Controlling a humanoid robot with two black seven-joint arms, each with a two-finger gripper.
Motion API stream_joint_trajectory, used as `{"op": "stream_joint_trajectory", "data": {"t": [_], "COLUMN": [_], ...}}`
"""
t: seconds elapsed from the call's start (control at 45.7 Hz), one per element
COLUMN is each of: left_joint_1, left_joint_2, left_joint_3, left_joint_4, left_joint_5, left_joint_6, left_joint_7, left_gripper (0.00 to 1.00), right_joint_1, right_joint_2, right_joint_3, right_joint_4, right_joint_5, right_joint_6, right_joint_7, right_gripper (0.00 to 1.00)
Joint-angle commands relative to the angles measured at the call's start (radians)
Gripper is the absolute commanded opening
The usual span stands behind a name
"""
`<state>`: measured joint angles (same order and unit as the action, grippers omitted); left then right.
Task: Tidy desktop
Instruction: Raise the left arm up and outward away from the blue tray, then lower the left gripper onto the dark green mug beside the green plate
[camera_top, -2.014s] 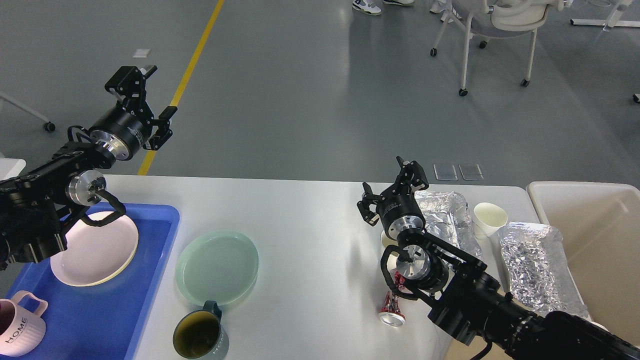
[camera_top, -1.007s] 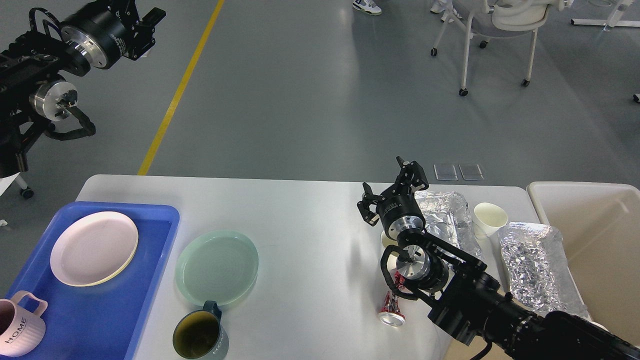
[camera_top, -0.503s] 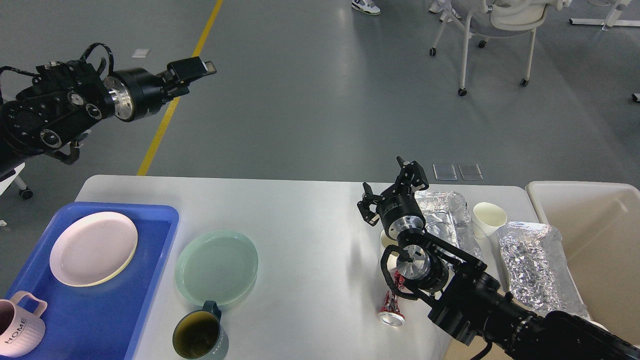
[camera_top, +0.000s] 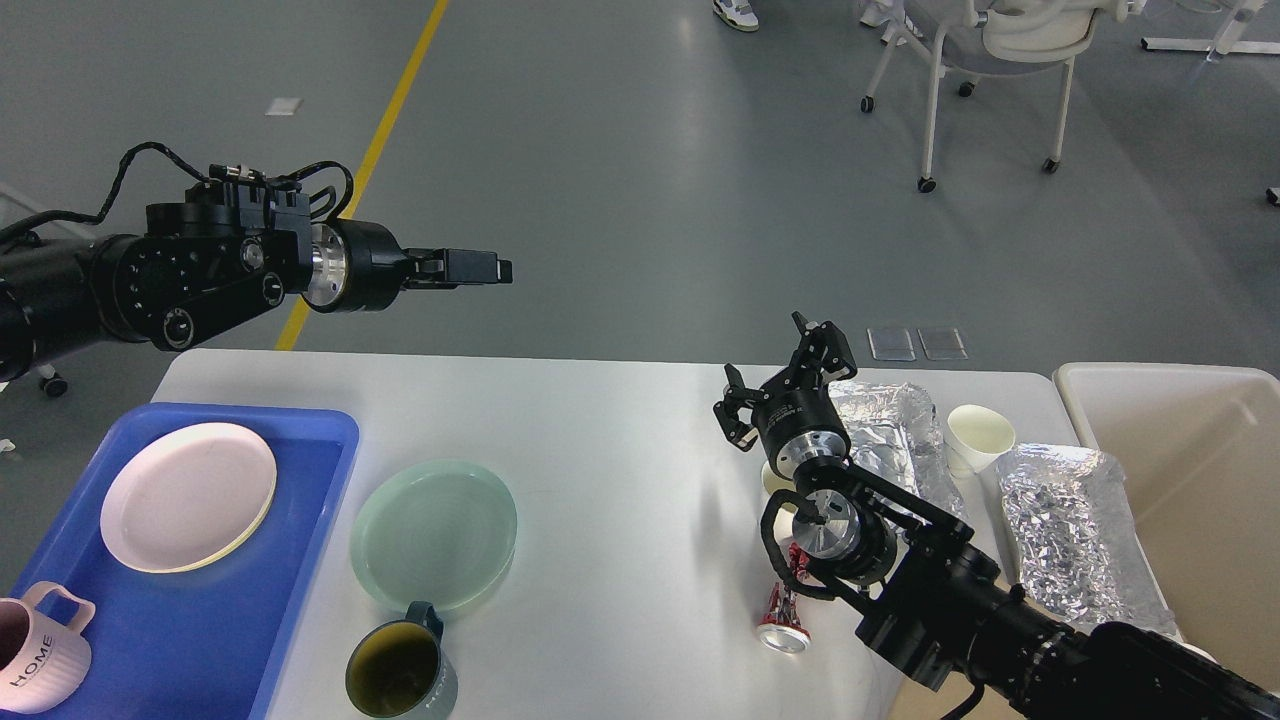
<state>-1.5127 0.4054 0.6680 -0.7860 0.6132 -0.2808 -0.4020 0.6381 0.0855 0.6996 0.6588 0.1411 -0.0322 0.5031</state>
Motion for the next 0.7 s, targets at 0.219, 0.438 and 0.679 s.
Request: {"op": "stream_joint_trajectory", "data": {"t": [0.219, 0.438, 0.679], "left_joint_1": [-0.219, -0.363, -0.481], "left_joint_2": [-0.004, -0.008, -0.089], "left_joint_3": [0.364, 0.524, 0.637], "left_joint_4": [-0.318, -0.328, -0.337], "left_joint_5": [-0.059, -0.173, -0.174], "left_joint_6": [0.000, 0.000, -0.023], "left_joint_7": [-0.008, -0.015, -0.006], "left_gripper": [0.97, 0.97, 0.97], "right_joint_1": [0.000, 0.000, 0.000], "right_joint_2": [0.000, 0.000, 0.000], "right_joint_3": [0.000, 0.000, 0.000], "right_joint_4": [0.001, 0.001, -0.001], "right_joint_5": [0.000, 0.000, 0.000], "right_joint_6": [0.000, 0.000, 0.000], "right_joint_7": [0.000, 0.000, 0.000], "right_gripper": [1.00, 1.00, 1.00]}}
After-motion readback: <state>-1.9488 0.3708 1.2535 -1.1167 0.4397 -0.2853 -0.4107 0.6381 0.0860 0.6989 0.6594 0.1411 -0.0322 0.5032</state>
